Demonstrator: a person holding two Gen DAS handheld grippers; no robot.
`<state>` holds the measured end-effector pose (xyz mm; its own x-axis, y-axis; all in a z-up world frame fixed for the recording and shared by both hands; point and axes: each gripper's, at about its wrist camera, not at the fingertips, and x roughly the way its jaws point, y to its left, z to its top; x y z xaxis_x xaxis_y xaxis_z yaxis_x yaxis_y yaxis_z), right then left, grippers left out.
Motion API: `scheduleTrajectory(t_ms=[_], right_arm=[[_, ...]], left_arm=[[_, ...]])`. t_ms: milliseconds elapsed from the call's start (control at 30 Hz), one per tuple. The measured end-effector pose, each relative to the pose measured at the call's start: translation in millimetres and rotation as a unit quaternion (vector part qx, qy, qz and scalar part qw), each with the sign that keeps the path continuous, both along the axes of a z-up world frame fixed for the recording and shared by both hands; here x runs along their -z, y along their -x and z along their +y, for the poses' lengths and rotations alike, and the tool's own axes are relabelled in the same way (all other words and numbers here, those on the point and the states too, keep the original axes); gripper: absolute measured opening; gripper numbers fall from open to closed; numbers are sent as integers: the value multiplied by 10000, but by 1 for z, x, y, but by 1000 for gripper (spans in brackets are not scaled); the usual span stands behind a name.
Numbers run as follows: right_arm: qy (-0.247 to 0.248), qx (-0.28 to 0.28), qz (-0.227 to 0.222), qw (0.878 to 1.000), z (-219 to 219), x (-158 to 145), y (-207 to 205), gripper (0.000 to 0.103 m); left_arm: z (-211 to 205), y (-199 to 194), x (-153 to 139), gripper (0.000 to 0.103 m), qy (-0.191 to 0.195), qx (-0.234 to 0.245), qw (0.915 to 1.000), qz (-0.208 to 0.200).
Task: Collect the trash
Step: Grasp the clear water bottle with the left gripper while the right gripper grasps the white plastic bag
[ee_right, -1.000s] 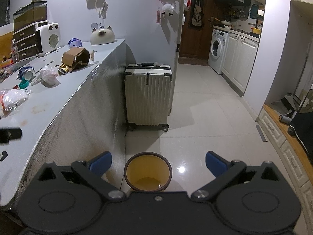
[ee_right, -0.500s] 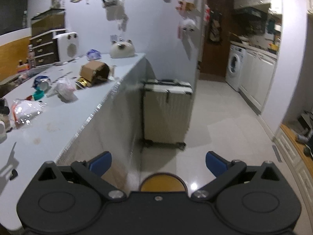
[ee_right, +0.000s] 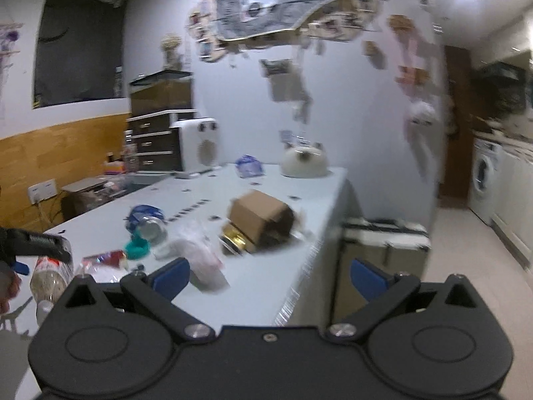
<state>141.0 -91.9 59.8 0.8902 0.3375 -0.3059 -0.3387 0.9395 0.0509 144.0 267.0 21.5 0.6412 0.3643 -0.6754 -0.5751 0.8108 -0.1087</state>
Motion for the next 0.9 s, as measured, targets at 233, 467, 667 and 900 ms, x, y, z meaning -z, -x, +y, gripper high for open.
scheduleTrajectory(t_ms=[233,467,667,900], right_arm=[[199,-831,216,9961,62,1,-76,99],[248,-1179,842,9891,101,34,-136,81],[336,-1381,1195,9826,120,53,-162,64],[480,-1345,1317,9810,114,51,-127,38]], left_arm=[[5,-5,15,103,-313,463,9974,456],[26,23,15,103,-422,647,9947,677],[42,37,3,103,-544,688,9929,802],[39,32,-16,103,-635,1362,9875,466]])
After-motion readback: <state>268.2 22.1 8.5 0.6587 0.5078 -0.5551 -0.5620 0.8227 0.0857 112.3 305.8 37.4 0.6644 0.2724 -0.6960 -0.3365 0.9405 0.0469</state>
